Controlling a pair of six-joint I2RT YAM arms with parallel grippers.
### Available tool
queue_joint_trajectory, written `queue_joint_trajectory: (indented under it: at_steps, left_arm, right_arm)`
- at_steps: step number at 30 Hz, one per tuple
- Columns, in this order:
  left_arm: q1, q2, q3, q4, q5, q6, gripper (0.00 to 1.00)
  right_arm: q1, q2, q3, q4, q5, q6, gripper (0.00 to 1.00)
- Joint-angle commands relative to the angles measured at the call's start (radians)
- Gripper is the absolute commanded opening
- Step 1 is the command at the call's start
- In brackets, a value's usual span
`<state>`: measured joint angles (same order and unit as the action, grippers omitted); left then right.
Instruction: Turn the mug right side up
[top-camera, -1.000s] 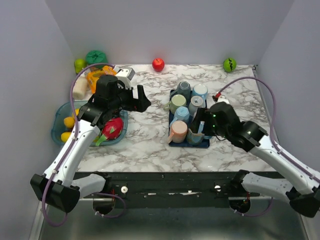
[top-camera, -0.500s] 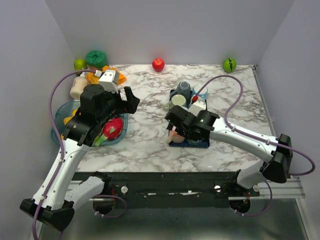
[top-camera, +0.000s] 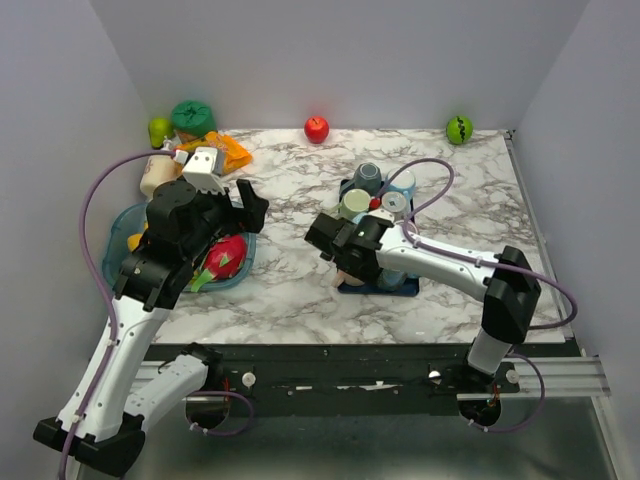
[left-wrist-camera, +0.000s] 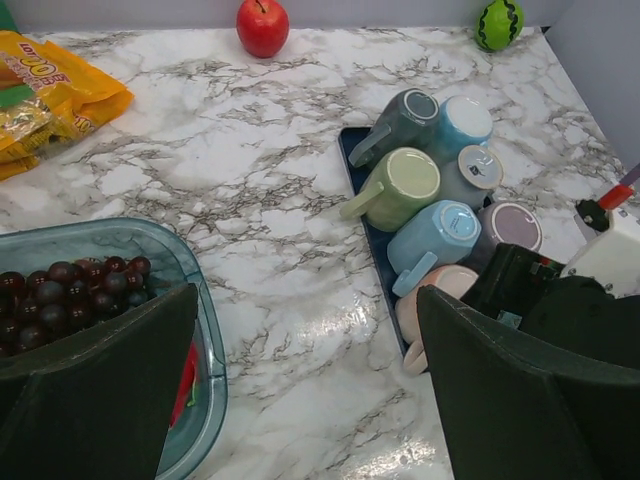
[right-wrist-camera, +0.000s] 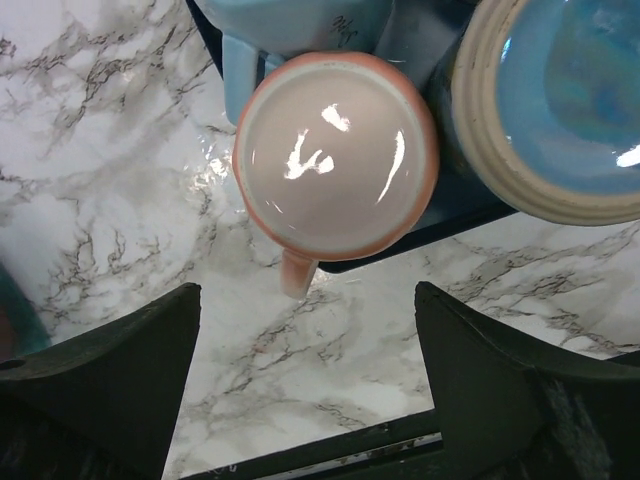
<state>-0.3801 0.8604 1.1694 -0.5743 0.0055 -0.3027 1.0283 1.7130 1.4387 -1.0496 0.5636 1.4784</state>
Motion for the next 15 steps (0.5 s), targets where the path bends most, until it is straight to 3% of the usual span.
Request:
queue_joint_trajectory:
  at_steps: [1,15]
  left_arm:
    - [-0.003,-0.032,-0.014,-0.022,-0.044,0.017,0.99]
    - [-0.002,-0.058,-0.036,-0.025,-0.052,0.007,0.99]
  right_arm:
    - [0.001,0.089,0.066,-0.088,0.024,0.131,0.93]
    - [-0.020,0.214,0.117,-0.136,-0.048,0.284,0.66]
